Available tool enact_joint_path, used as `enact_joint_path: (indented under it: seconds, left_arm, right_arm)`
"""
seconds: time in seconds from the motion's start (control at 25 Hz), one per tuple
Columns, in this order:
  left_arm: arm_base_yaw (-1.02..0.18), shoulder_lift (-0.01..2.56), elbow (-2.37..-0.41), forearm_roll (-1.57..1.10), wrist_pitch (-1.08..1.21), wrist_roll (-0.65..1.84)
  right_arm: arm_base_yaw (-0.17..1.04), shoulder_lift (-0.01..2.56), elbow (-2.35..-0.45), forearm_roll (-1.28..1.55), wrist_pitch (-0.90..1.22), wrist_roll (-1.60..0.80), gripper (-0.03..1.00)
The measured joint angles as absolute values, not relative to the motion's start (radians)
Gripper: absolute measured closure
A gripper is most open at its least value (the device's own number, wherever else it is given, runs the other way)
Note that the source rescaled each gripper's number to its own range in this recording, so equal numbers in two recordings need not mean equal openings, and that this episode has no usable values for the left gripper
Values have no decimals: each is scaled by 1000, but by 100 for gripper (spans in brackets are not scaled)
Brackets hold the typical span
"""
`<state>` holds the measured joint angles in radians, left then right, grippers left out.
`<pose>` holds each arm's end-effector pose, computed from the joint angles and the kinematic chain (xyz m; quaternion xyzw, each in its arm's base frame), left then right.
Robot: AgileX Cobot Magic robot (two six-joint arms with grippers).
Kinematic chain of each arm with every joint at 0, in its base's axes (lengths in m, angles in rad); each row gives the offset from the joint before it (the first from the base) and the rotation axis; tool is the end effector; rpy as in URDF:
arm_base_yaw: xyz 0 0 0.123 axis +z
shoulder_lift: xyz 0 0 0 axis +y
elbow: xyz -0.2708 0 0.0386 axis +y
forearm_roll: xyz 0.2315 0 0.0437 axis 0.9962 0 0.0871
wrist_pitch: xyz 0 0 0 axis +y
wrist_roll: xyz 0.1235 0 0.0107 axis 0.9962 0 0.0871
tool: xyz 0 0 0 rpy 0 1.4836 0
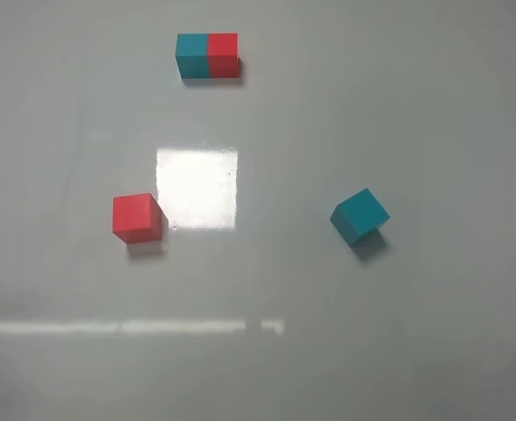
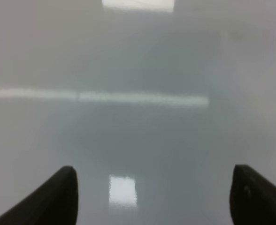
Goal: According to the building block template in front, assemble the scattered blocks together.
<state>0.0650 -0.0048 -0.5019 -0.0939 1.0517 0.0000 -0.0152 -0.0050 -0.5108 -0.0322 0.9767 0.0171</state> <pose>0.0217 -0.0087 0.2564 -0.0258 0.8478 -0.0297 0.5289 0.0241 -0.0037 0.2671 0.0134 0.8259 -0.0156 0.5634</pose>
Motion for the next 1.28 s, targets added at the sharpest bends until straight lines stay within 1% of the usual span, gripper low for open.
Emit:
enact_joint_path:
  seconds: [0.44,0.6,0.72,0.88,1.04,1.28]
  left_arm:
    - [65,-5,-502,-94,1052,0]
    - [65,-5,-502,-94,1052,0]
    - [65,-5,-502,-94,1052,0]
    - [65,-5,-502,-94,1052,0]
    - [65,-5,-502,-94,1052,0]
    - [65,-5,-502,-94,1052,0]
  right_arm:
    - [-15,-5,-511,-31,977,11,-3]
    - [-15,8,-515,0,978,-62,-3]
    - [-15,86,-560,0,977,-152,-3]
    - [-2,243,-684,-8,961,-223,-3]
    - [97,399,-826,-70,959,-242,-3]
    - [351,647,-1034,-221,983,-268,-3]
